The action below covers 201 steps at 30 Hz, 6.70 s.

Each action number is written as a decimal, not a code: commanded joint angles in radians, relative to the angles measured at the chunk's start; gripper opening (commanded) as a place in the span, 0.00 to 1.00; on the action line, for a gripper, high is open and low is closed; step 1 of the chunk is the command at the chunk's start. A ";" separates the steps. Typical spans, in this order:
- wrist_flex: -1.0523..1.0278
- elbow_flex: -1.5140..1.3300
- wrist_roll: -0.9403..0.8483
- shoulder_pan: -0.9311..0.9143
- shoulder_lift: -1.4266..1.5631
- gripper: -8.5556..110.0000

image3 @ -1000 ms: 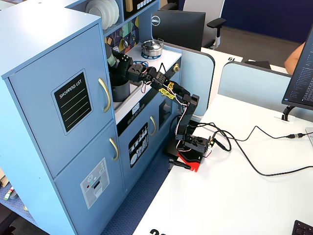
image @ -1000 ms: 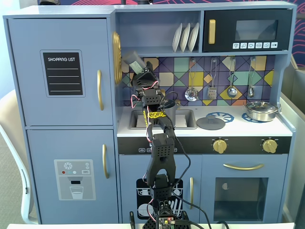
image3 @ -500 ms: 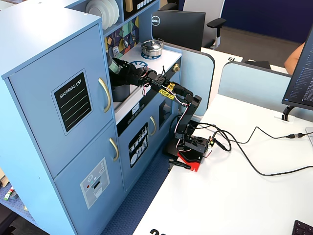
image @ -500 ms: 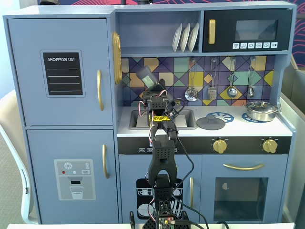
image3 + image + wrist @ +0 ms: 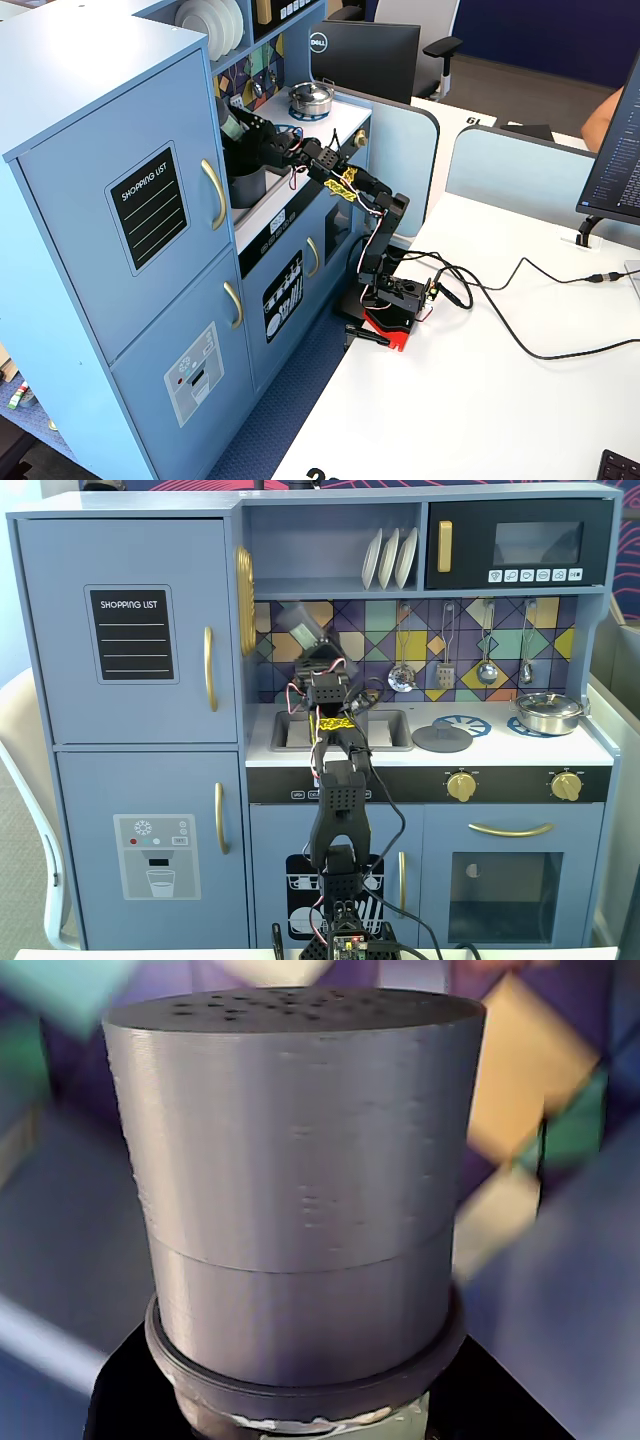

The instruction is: Put salt in the gray recipient

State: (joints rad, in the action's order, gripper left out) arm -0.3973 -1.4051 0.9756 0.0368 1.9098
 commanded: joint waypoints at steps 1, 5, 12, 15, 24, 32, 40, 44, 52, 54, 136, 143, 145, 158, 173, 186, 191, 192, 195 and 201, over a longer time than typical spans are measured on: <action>-0.008 0.143 -0.120 0.011 -0.003 0.07; -0.026 0.149 -0.302 -0.012 0.003 0.07; -0.094 0.195 -0.552 -0.138 0.012 0.07; -0.123 0.198 -0.632 -0.215 0.017 0.07; -0.169 0.202 -0.925 -0.472 0.003 0.07; -0.166 0.244 -1.227 -0.704 -0.060 0.07; 0.061 0.195 -1.759 -0.885 -0.120 0.07; 0.153 0.163 -1.983 -0.940 -0.173 0.07; 0.192 0.094 -2.307 -0.953 -0.265 0.07; 0.181 0.083 -2.359 -0.943 -0.273 0.07; 0.035 -0.583 -2.434 -1.042 0.354 0.42; -0.426 -0.842 -2.545 -0.914 0.845 0.07; -0.526 -0.893 -2.560 -0.807 0.937 0.07; -0.973 -1.292 -2.493 -0.132 1.308 0.07; -0.586 -1.710 -2.459 -0.058 1.305 0.08; -0.930 -1.712 -2.549 -0.147 1.310 0.09; -0.931 -1.712 -2.534 -0.152 1.310 0.10; -0.931 -1.712 -2.533 -0.152 1.310 0.11; -0.931 -1.712 -2.533 -0.152 1.310 0.11; -0.931 -1.712 -2.533 -0.152 1.310 0.12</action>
State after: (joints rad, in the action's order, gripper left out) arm -1.3223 -3.1217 -1.5739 -0.0982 3.2137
